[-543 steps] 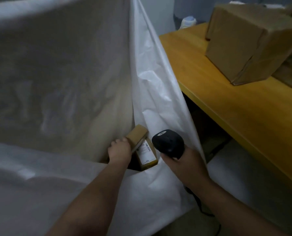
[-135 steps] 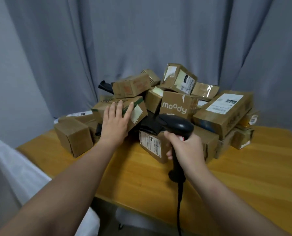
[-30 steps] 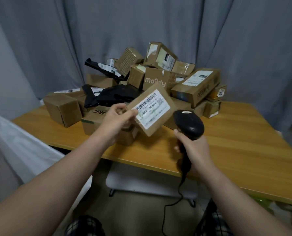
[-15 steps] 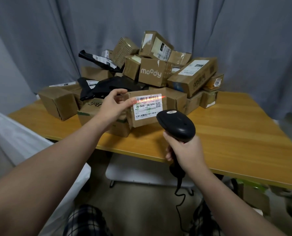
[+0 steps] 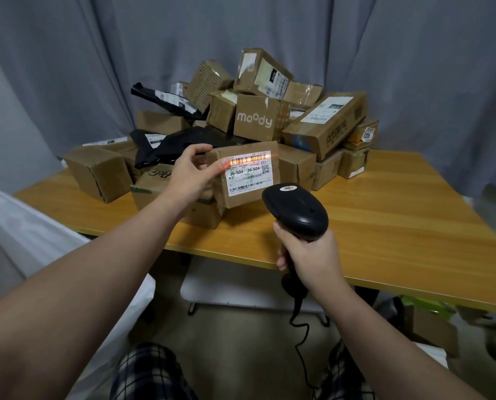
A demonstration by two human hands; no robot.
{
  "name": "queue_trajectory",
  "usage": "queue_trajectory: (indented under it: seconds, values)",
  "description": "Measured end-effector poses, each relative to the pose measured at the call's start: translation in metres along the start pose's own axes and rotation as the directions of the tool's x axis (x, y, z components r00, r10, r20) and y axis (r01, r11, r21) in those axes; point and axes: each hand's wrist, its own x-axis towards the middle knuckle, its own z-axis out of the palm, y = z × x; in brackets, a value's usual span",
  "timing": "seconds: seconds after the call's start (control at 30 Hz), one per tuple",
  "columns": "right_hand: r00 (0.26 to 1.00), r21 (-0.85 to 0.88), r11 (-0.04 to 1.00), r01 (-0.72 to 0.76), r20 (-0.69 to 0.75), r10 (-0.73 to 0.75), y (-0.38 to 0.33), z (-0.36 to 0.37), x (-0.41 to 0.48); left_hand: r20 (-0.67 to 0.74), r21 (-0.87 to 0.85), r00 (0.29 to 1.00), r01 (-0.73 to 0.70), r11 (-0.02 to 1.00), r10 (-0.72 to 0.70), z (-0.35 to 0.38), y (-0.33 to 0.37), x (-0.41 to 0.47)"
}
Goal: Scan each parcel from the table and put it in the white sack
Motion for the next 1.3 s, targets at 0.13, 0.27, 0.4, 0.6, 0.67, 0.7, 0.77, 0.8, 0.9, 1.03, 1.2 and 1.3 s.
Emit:
queue_trajectory:
  seconds: [0.13, 0.27, 0.4, 0.6, 0.67, 0.7, 0.77, 0.8, 0.9, 1.03, 1.2, 1.3]
  values:
    - [1.000, -0.018, 1.000, -0.003, -0.015, 0.003, -0.008, 0.000, 0.004, -0.023, 0.021, 0.999, -0.049, 0.999, 0.050, 0.000, 0.000, -0.002]
    - [1.000, 0.020, 1.000, -0.011, -0.028, 0.012, -0.014, -0.002, 0.007, -0.020, 0.039, 0.996, -0.081, 0.996, 0.082, 0.000, 0.001, -0.003]
    - [1.000, 0.047, 0.999, 0.011, -0.020, -0.010, -0.015, -0.002, 0.006, -0.029, 0.014, 0.996, -0.082, 0.997, 0.083, 0.001, 0.003, -0.007]
    - [0.998, 0.067, 0.996, 0.054, 0.037, -0.057, -0.022, 0.014, 0.011, -0.086, -0.033, 0.994, -0.067, 0.997, 0.064, -0.015, 0.004, -0.018]
    - [0.994, 0.079, 0.994, 0.072, 0.078, -0.078, -0.027, 0.030, 0.015, -0.148, -0.054, 0.988, -0.057, 0.997, 0.048, -0.030, 0.004, -0.023]
    - [0.991, 0.084, 0.993, 0.079, 0.103, -0.087, -0.029, 0.040, 0.016, -0.177, -0.081, 0.984, -0.043, 0.996, 0.028, -0.040, 0.002, -0.026]
    - [0.981, 0.090, 0.992, 0.091, 0.163, -0.105, -0.032, 0.064, 0.020, -0.230, -0.173, 0.973, -0.006, 0.985, -0.034, -0.064, -0.004, -0.031]
    - [0.974, 0.089, 0.991, 0.096, 0.197, -0.112, -0.033, 0.079, 0.021, -0.259, -0.221, 0.964, 0.009, 0.975, -0.067, -0.077, -0.009, -0.034]
    - [0.942, 0.074, 0.992, 0.100, 0.313, -0.118, -0.031, 0.128, 0.027, -0.369, -0.328, 0.916, 0.033, 0.944, -0.160, -0.120, -0.026, -0.047]
    - [0.884, 0.011, 0.997, 0.076, 0.462, -0.072, -0.023, 0.202, 0.031, -0.584, -0.249, 0.796, 0.012, 0.968, -0.160, -0.189, -0.061, -0.075]
    - [0.798, -0.133, 0.988, 0.077, 0.602, 0.019, 0.011, 0.275, 0.033, -0.792, -0.148, 0.544, 0.268, 0.952, -0.276, -0.264, -0.144, -0.127]
    - [0.768, -0.227, 0.973, 0.048, 0.631, 0.110, 0.039, 0.310, 0.034, -0.774, -0.170, 0.453, 0.524, 0.835, -0.442, -0.288, -0.210, -0.141]
